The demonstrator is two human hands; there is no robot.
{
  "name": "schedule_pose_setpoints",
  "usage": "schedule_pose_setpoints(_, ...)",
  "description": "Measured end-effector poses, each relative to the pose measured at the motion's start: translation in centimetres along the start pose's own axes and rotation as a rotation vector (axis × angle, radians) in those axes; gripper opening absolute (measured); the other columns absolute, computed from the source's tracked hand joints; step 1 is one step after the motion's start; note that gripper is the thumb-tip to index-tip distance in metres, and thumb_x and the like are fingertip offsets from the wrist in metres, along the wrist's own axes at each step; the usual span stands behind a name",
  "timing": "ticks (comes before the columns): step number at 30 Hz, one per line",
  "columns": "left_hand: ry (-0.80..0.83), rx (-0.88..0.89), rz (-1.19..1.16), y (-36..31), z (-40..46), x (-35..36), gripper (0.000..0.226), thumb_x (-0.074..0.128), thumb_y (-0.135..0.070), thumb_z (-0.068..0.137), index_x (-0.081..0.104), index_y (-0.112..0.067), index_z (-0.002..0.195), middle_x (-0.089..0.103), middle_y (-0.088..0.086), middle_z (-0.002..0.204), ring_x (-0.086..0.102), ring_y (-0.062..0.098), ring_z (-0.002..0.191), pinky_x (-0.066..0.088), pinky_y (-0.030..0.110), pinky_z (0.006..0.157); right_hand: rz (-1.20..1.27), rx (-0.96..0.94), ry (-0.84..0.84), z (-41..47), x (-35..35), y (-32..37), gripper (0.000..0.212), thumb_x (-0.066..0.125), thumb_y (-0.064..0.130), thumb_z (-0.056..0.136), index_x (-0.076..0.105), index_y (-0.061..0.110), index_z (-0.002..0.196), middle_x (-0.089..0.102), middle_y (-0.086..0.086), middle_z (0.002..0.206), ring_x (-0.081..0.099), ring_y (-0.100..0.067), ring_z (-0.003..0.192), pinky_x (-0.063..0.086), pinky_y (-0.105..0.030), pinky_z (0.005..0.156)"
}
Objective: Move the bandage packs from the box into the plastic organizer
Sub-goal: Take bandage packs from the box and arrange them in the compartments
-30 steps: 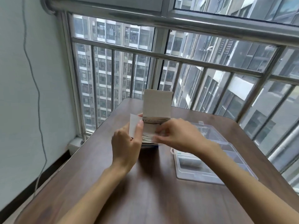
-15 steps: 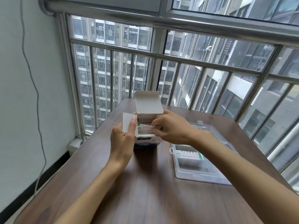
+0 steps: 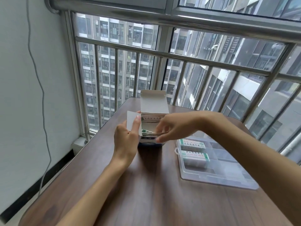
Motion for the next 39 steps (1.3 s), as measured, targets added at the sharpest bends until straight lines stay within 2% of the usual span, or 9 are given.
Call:
schedule_pose_setpoints(10, 0.017, 0.035, -0.004, -0.9, -0.2, 0.1, 0.026, 0.046, -0.024, 0.100, 0.068, -0.023, 0.114, 0.065, -0.009, 0.073, 0.053, -0.004, 0.053, 0.038, 0.010, 0.050, 0.172, -0.059, -0.036, -0.5, -1.2, -0.9, 0.036, 0.050, 0.031, 0.095, 0.060, 0.013, 0.125, 0.062, 0.005, 0.122, 0.056, -0.001, 0.095, 0.042, -0.007, 0.077)
schedule_pose_setpoints(14, 0.023, -0.023, -0.111, -1.2, -0.3, 0.4, 0.024, 0.046, -0.019, 0.100, 0.068, -0.013, 0.108, 0.059, -0.013, 0.056, 0.051, -0.005, 0.046, 0.035, 0.007, 0.044, 0.322, -0.034, -0.088, -0.2, -1.8, -1.4, 0.033, 0.047, 0.022, 0.098, 0.058, 0.004, 0.124, 0.060, -0.005, 0.128, 0.057, -0.011, 0.105, 0.045, -0.023, 0.095)
schedule_pose_setpoints(19, 0.053, -0.118, -0.150, -0.7, -0.2, 0.6, 0.023, 0.052, -0.020, 0.097, 0.061, -0.010, 0.078, 0.053, -0.011, 0.048, 0.044, 0.001, 0.040, 0.034, 0.012, 0.041, 0.236, 0.064, -0.410, 0.3, -2.8, -1.5, 0.030, 0.037, 0.020, 0.101, 0.062, 0.004, 0.103, 0.066, -0.009, 0.105, 0.064, -0.029, 0.091, 0.056, -0.038, 0.078)
schedule_pose_setpoints(22, 0.050, -0.146, -0.155, 0.0, 0.1, 0.3, 0.026, 0.053, -0.015, 0.096, 0.054, -0.011, 0.071, 0.048, -0.010, 0.052, 0.039, 0.001, 0.043, 0.032, 0.014, 0.041, 0.184, 0.063, -0.718, -0.3, -4.0, -1.6, 0.027, 0.035, 0.021, 0.102, 0.056, 0.006, 0.095, 0.062, -0.004, 0.099, 0.059, -0.020, 0.076, 0.051, -0.023, 0.061)
schedule_pose_setpoints(26, 0.061, -0.151, -0.134, 0.5, 0.4, 0.3, 0.019, 0.051, -0.021, 0.097, 0.056, -0.013, 0.081, 0.051, -0.007, 0.062, 0.042, 0.001, 0.047, 0.034, 0.013, 0.043, 0.423, 0.054, -0.928, -1.6, -5.4, -3.0, 0.025, 0.037, 0.015, 0.101, 0.057, 0.001, 0.107, 0.060, -0.007, 0.099, 0.057, -0.014, 0.077, 0.052, -0.018, 0.066)
schedule_pose_setpoints(29, -0.042, -0.091, -0.017, 0.3, 0.3, -0.6, 0.021, 0.054, -0.036, 0.095, 0.051, -0.020, 0.109, 0.061, -0.009, 0.077, 0.051, 0.003, 0.056, 0.040, 0.019, 0.054, 0.849, 0.038, -0.829, -2.4, -4.0, -3.9, 0.024, 0.037, 0.013, 0.101, 0.057, 0.002, 0.108, 0.058, -0.002, 0.089, 0.054, -0.007, 0.072, 0.050, -0.012, 0.059)
schedule_pose_setpoints(32, -0.197, 0.143, 0.089, -2.8, -0.7, -1.7, 0.021, 0.052, -0.046, 0.092, 0.050, -0.025, 0.094, 0.062, -0.010, 0.070, 0.056, 0.001, 0.061, 0.042, 0.016, 0.055, 1.161, 0.022, -0.614, -3.7, -0.6, -4.2, 0.020, 0.039, 0.014, 0.099, 0.059, 0.010, 0.101, 0.058, -0.003, 0.081, 0.054, -0.007, 0.066, 0.049, -0.015, 0.054)
schedule_pose_setpoints(36, 0.070, 0.204, 0.143, -5.6, -2.0, 2.3, 0.033, 0.044, -0.057, 0.087, 0.058, -0.027, 0.086, 0.067, -0.008, 0.069, 0.058, 0.005, 0.058, 0.046, 0.028, 0.052, 1.179, 0.023, -0.550, -5.7, 2.9, -5.5, 0.022, 0.040, 0.015, 0.100, 0.061, 0.013, 0.102, 0.061, 0.006, 0.066, 0.050, -0.002, 0.054, 0.039, -0.013, 0.049)
schedule_pose_setpoints(39, 0.338, 0.156, 0.448, -5.6, -2.8, 6.6, 0.060, 0.037, -0.076, 0.082, 0.053, -0.032, 0.120, 0.069, -0.008, 0.079, 0.061, 0.001, 0.070, 0.050, 0.031, 0.069, 1.188, 0.040, -0.602, -7.2, 3.9, -6.8, 0.016, 0.043, 0.015, 0.099, 0.059, 0.015, 0.102, 0.062, 0.008, 0.060, 0.049, -0.003, 0.051, 0.037, -0.013, 0.047)
Point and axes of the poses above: each hand's wrist, its own z-axis towards the middle knuckle, its own x-axis out of the palm, y = z × x, the point moved 8 cm from there along z, towards the middle knuckle
